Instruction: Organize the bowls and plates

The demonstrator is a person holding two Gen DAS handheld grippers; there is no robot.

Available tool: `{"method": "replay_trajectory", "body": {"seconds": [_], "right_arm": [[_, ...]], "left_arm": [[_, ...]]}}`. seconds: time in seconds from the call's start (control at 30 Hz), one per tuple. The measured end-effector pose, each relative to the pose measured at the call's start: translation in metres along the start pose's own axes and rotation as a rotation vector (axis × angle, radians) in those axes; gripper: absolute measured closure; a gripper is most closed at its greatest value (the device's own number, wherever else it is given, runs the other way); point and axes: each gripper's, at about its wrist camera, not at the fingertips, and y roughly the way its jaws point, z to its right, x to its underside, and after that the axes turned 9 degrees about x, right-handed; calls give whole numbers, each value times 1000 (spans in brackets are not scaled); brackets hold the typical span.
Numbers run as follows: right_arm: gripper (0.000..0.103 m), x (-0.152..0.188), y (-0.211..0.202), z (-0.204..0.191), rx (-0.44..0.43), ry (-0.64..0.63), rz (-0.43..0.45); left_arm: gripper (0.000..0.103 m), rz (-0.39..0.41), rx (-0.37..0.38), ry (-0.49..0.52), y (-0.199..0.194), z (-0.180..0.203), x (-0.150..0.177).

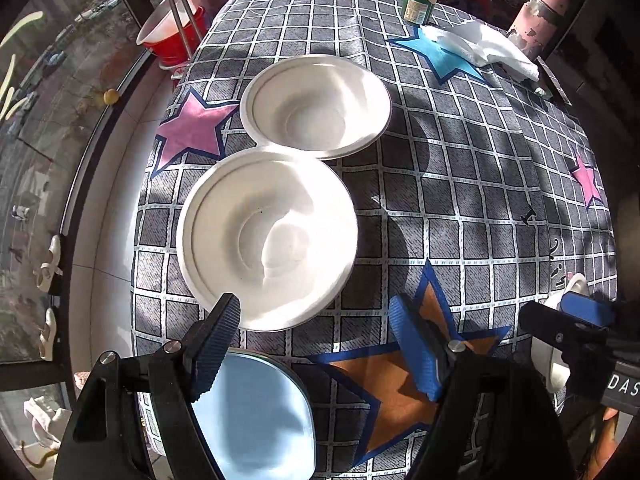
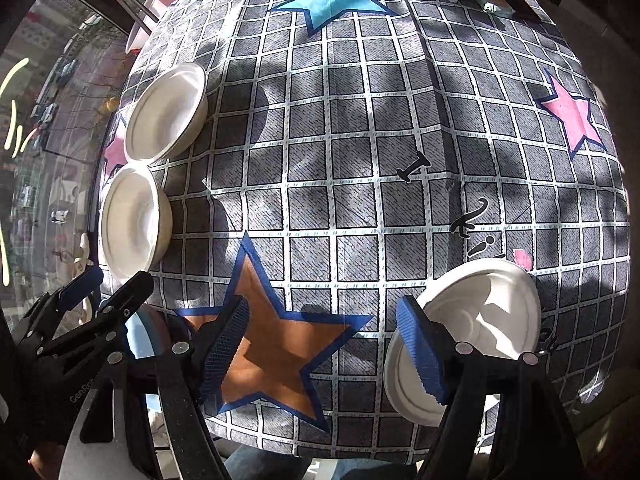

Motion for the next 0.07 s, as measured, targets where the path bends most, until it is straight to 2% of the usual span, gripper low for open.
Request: {"method": "replay_trajectory", "body": {"seconds": [0.07], "right_arm": [[26,-3,6,-19,-17,-23,-17]], "left_arm": [[23,10,-24,-44,2,-20,-6]]}}
